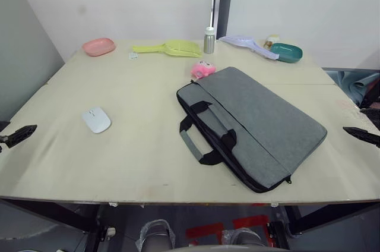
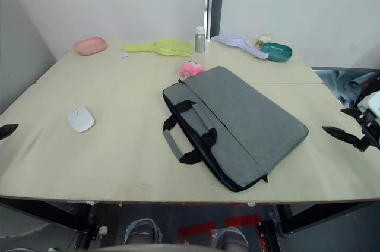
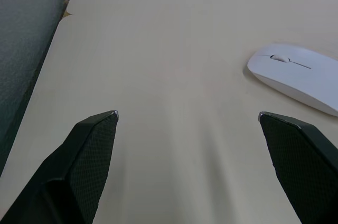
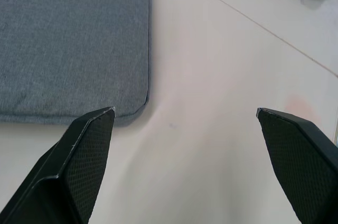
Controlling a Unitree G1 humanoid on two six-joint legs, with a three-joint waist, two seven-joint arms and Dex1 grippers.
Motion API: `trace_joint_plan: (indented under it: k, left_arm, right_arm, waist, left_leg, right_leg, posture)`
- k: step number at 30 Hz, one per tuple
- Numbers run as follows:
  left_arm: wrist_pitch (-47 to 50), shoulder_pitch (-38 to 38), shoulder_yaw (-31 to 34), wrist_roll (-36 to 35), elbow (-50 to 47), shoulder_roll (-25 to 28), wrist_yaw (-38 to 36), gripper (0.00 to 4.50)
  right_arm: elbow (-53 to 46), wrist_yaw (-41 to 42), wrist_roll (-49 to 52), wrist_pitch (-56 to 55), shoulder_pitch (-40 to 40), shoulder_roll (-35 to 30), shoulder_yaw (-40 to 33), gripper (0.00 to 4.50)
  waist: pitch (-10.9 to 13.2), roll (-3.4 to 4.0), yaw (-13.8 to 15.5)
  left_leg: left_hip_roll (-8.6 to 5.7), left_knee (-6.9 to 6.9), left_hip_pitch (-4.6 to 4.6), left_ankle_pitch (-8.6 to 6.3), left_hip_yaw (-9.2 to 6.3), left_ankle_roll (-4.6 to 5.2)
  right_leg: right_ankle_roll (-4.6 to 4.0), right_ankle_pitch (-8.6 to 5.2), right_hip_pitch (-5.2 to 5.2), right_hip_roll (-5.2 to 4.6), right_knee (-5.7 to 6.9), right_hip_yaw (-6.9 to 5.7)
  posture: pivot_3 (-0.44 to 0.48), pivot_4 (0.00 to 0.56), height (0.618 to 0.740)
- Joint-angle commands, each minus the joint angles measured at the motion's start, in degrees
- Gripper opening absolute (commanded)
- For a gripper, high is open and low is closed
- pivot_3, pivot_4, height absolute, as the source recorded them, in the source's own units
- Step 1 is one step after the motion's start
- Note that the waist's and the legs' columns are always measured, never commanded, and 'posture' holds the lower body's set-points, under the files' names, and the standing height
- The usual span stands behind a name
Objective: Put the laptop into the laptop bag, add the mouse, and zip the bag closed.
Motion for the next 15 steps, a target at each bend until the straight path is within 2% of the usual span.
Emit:
trace_joint_plan:
  k: [1,3,7,9,15]
  left_arm:
    - [-1.6,-0.24,0.35,-0.07,-0.76,-0.05,0.29,4.5]
    - [-1.66,0.27,1.07,-0.67,-1.56,-1.05,0.89,4.5]
    - [-0.15,1.77,2.56,-2.42,-4.43,-3.14,1.86,4.5]
    - [-0.17,2.98,2.67,-2.7,-6.09,-4.3,2.66,4.5]
    - [2.73,4.88,3.13,-4.04,-12.45,-7.24,5.86,4.5]
  right_arm:
    - [-4.09,0.98,0.46,-0.52,-0.79,-0.23,-0.15,4.47]
    - [-10.68,-0.64,2.44,0.89,-0.8,1.96,-0.7,4.47]
    - [-29.07,-5.03,11.91,12.93,-3.77,7.27,-0.52,4.47]
    - [-36.93,-5.93,16.09,17.85,-7.09,9.55,2.16,4.47]
    - [-46.91,-2.93,24.81,23.33,-16.12,15.29,9.13,4.47]
  waist:
    - [0.0,0.0,0.07]
    - [0.0,0.0,0.13]
    - [0.01,0.02,-0.13]
    - [0.01,0.02,-0.07]
    - [-0.06,-0.11,0.65]
  left_leg:
    - [0.0,0.0,0.0,0.0,0.0,0.01]
    - [0.0,0.0,-0.02,0.0,0.0,0.01]
    - [0.04,0.0,0.01,0.01,0.02,0.03]
    - [0.04,0.02,0.0,0.02,0.07,0.04]
    - [0.05,0.05,-0.02,0.01,0.05,0.02]
  right_leg:
    - [0.0,0.0,0.0,0.0,0.01,0.0]
    - [-0.02,-0.01,-0.01,0.0,0.0,0.0]
    - [-0.02,-0.01,-0.09,0.02,0.14,0.03]
    - [-0.02,-0.01,-0.2,0.02,0.25,0.09]
    - [-0.07,-0.04,-0.17,0.01,0.27,0.06]
  posture:
    - [0.0,0.15,0.74]
    - [0.0,0.15,0.74]
    - [0.0,0.15,0.74]
    - [0.0,0.15,0.74]
    - [0.0,0.15,0.74]
